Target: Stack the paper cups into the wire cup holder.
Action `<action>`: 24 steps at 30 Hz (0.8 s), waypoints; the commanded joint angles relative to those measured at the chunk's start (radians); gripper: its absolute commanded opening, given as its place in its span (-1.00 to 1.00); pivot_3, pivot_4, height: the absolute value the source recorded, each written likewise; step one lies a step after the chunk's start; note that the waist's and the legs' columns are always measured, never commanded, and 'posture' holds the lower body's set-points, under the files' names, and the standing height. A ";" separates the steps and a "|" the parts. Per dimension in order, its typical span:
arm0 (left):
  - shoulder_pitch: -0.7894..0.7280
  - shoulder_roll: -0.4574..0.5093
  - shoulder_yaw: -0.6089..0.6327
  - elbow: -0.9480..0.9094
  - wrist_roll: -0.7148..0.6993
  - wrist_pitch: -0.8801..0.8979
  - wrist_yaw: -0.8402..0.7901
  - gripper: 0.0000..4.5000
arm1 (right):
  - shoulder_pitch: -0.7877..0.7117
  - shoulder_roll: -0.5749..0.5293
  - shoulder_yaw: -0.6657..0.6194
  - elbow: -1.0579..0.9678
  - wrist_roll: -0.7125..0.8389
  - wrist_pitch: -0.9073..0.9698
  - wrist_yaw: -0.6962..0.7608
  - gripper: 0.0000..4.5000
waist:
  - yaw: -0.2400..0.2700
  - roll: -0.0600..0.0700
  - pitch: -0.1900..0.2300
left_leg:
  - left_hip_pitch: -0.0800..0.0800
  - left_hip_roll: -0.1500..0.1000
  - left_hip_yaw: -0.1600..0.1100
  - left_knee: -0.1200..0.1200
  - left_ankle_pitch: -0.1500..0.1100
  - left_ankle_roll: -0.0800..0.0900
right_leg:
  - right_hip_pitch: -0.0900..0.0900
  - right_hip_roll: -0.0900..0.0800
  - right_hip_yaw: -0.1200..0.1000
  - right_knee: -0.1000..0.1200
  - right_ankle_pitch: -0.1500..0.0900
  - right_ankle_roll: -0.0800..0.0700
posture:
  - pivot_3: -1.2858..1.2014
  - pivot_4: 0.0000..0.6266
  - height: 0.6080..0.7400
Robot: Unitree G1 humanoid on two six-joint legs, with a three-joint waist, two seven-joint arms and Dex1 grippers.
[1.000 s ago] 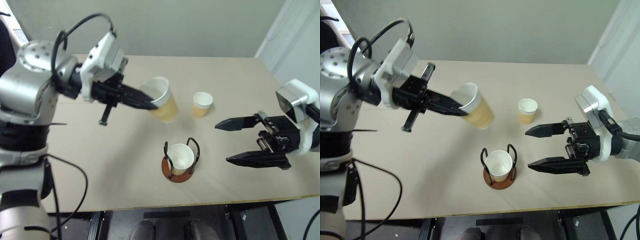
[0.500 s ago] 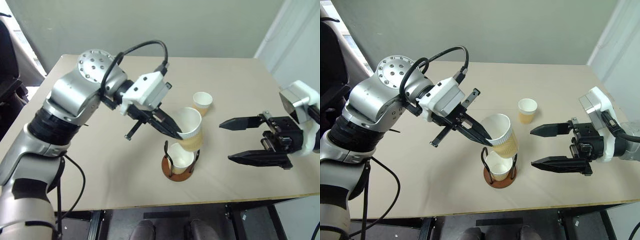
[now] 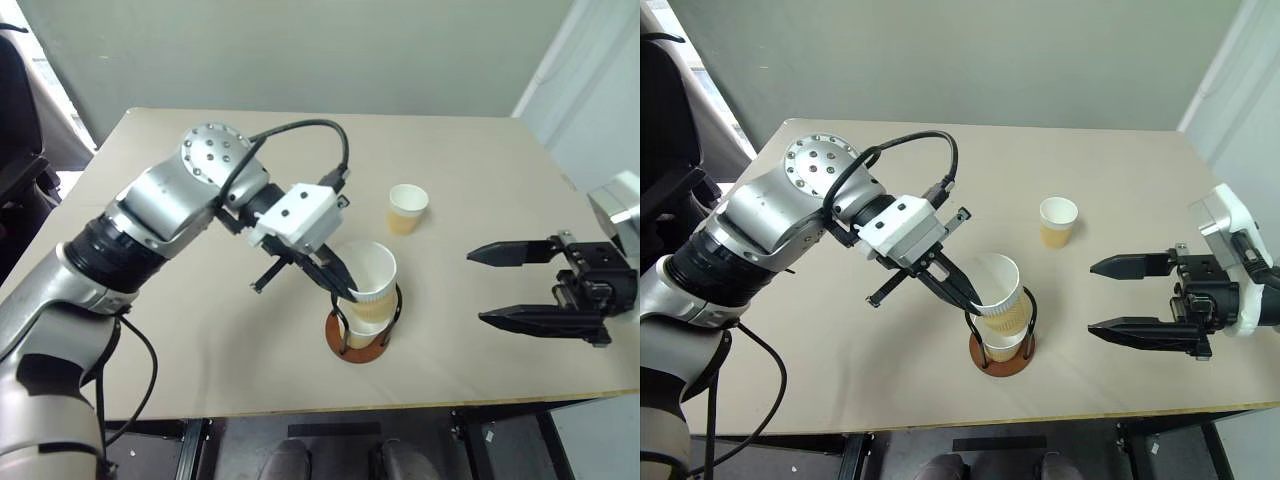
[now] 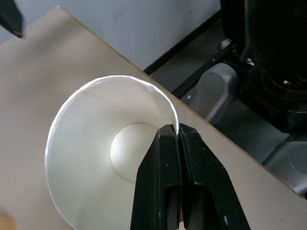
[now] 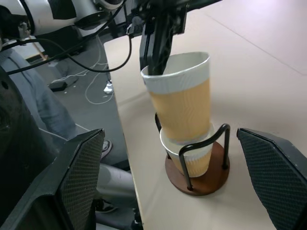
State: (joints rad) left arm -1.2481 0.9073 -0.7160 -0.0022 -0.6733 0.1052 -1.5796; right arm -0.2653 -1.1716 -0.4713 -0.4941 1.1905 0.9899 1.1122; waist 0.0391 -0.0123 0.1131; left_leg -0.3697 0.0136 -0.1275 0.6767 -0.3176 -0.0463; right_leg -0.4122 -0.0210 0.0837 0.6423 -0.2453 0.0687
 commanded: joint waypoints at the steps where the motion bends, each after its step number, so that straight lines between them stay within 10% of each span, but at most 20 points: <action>1: -0.035 0.002 -0.019 0.020 0.064 -0.071 -0.035 -0.99 | 0.011 -0.021 -0.068 -0.021 0.005 -0.006 0.003 1.00 | 0.000 0.000 0.000 | 0.000 0.000 0.000 0.000 0.000 0.000 | 0.000 0.000 0.000 0.000 0.000 0.000 | 0.03 -0.52 1.00; 12: -0.020 -0.008 -0.030 -0.016 0.070 -0.076 -0.035 -0.99 | 0.040 -0.012 -0.080 -0.042 0.018 -0.014 -0.019 1.00 | 0.000 0.000 0.000 | -0.001 0.000 0.000 0.002 -0.001 0.001 | 0.000 0.000 0.000 0.000 0.000 0.000 | 0.03 -0.52 1.00; 24: 0.001 -0.037 0.022 -0.005 0.097 -0.063 -0.035 0.71 | 0.032 -0.012 -0.050 -0.044 0.018 -0.022 -0.015 1.00 | 0.000 0.000 0.000 | -0.002 0.000 0.000 0.003 -0.001 0.002 | 0.000 0.000 0.000 0.000 0.000 0.000 | 0.03 -0.52 1.00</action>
State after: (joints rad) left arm -1.2470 0.8803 -0.7494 0.0008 -0.5819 0.0462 -1.5814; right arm -0.2201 -1.1785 -0.5056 -0.5216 1.1949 0.9862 1.0910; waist 0.0389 -0.0123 0.1131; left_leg -0.3719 0.0132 -0.1276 0.6799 -0.3185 -0.0447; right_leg -0.4123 -0.0208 0.0836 0.6423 -0.2452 0.0689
